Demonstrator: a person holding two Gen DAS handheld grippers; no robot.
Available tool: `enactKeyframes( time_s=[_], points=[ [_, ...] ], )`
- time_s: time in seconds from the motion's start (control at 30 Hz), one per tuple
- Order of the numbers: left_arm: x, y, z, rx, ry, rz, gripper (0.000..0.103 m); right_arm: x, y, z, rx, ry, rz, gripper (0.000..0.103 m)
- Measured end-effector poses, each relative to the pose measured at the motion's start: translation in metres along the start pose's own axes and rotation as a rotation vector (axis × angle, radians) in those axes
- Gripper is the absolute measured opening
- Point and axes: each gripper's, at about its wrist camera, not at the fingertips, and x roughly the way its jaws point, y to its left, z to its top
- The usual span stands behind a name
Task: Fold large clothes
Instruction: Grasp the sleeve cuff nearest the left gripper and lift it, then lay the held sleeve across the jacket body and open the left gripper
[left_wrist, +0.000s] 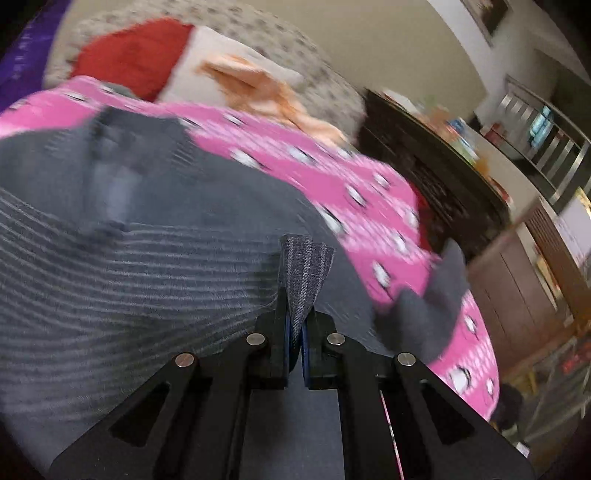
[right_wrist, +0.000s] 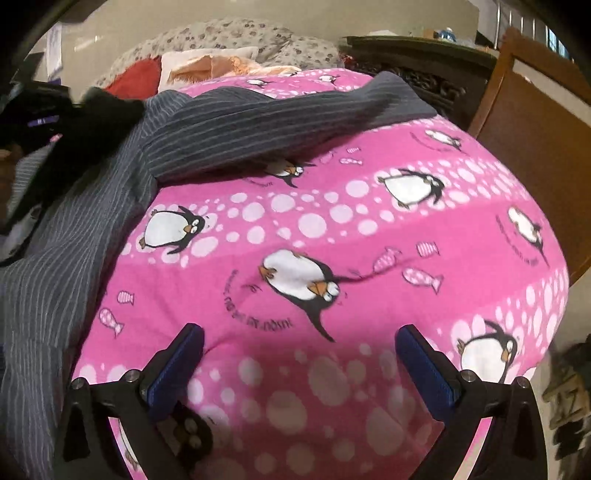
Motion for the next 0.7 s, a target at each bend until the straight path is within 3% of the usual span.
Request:
enactKeyframes(
  time_s=[0.2,0.23,0.27,0.3,0.33,0.43,0.5,0.6,0.7],
  points=[
    [0.031,-0.008,-0.03,-0.03,0.105,0.016,0.005,0.002,-0.006,-0.006,0.02,-0.023,0.048,0.103],
    [0.032,-0.005,-0.031,-0.044,0.124,0.0,0.008,0.003,-0.007,-0.006,0.022,-0.026,0.047,0.103],
    [0.032,-0.005,-0.03,-0.057,0.139,-0.019,0.018,0.004,-0.006,-0.006,0.024,-0.028,0.045,0.103],
    [0.028,-0.003,-0.031,-0.077,0.159,-0.048,0.035,0.004,-0.007,-0.007,0.026,-0.029,0.045,0.103],
    [0.025,-0.003,-0.031,-0.088,0.171,-0.067,0.045,0.004,-0.007,-0.007,0.029,-0.031,0.044,0.103],
    [-0.003,-0.005,-0.028,-0.073,0.169,-0.131,0.045,0.004,-0.008,-0.008,0.034,-0.033,0.042,0.103],
    [-0.035,0.0,-0.017,-0.049,0.125,-0.146,0.045,0.003,-0.008,-0.008,0.04,-0.034,0.04,0.103],
    [-0.083,0.027,0.001,-0.008,-0.005,-0.061,0.047,0.002,-0.007,-0.008,0.049,-0.024,0.034,0.103],
    [-0.117,0.079,0.014,0.026,-0.105,0.19,0.047,0.002,-0.005,-0.003,0.047,0.013,0.023,0.103]
  ],
)
